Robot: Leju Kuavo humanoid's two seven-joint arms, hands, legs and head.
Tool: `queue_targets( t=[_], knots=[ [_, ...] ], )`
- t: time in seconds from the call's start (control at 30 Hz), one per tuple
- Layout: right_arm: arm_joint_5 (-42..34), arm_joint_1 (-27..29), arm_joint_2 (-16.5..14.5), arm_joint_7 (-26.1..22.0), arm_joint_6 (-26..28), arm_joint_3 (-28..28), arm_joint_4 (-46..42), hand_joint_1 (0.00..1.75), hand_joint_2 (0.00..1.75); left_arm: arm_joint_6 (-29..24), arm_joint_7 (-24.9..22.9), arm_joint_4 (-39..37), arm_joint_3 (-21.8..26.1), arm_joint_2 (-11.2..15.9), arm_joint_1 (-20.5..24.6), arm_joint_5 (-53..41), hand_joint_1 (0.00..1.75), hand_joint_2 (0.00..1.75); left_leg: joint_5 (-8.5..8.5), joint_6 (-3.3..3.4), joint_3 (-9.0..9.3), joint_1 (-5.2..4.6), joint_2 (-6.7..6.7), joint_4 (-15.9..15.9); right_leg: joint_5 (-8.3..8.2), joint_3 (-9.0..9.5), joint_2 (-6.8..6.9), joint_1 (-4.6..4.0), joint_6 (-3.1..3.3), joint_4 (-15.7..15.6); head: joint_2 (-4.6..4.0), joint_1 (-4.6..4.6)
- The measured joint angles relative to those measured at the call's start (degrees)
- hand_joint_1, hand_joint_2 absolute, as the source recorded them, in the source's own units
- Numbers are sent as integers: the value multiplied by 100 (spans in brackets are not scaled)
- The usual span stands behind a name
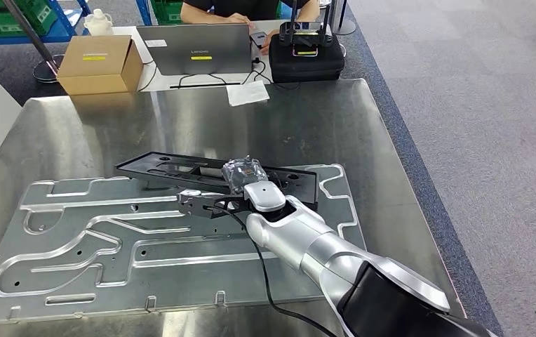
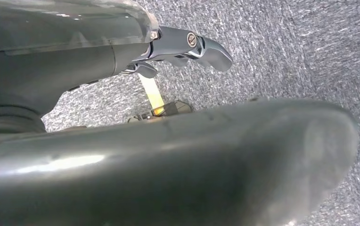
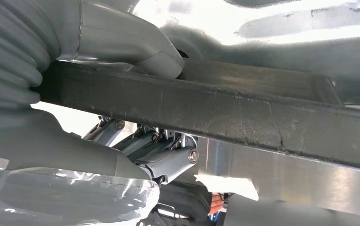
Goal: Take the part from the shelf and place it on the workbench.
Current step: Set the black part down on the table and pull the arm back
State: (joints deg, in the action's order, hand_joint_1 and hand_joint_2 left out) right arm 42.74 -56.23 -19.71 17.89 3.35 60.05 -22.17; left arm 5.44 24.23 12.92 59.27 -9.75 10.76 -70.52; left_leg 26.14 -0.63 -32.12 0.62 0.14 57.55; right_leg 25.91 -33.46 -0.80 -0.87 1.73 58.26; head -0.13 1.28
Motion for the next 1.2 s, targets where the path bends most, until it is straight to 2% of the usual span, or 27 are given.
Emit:
queue_targets(
  t=[0.33,0.73,1.2],
  knots=[
    [255,-43,-3,-40,-57,-227,63,175,175,-43,-54,0,-139,-27,20,58,0,0,-3,1,1,-1,-10,1,0,6,10,2,0,0,0,0],
    [290,-447,-4,5,-263,-361,-169,175,175,-168,-3,0,-313,-97,95,-15,0,0,-4,1,-2,0,-10,1,0,-1,9,0,0,1,0,-1],
    [651,-105,15,-13,-209,-565,92,175,175,-603,-5,0,-639,-169,132,-11,0,0,-3,1,-4,0,-10,1,0,-3,9,1,0,0,0,1]
  ],
)
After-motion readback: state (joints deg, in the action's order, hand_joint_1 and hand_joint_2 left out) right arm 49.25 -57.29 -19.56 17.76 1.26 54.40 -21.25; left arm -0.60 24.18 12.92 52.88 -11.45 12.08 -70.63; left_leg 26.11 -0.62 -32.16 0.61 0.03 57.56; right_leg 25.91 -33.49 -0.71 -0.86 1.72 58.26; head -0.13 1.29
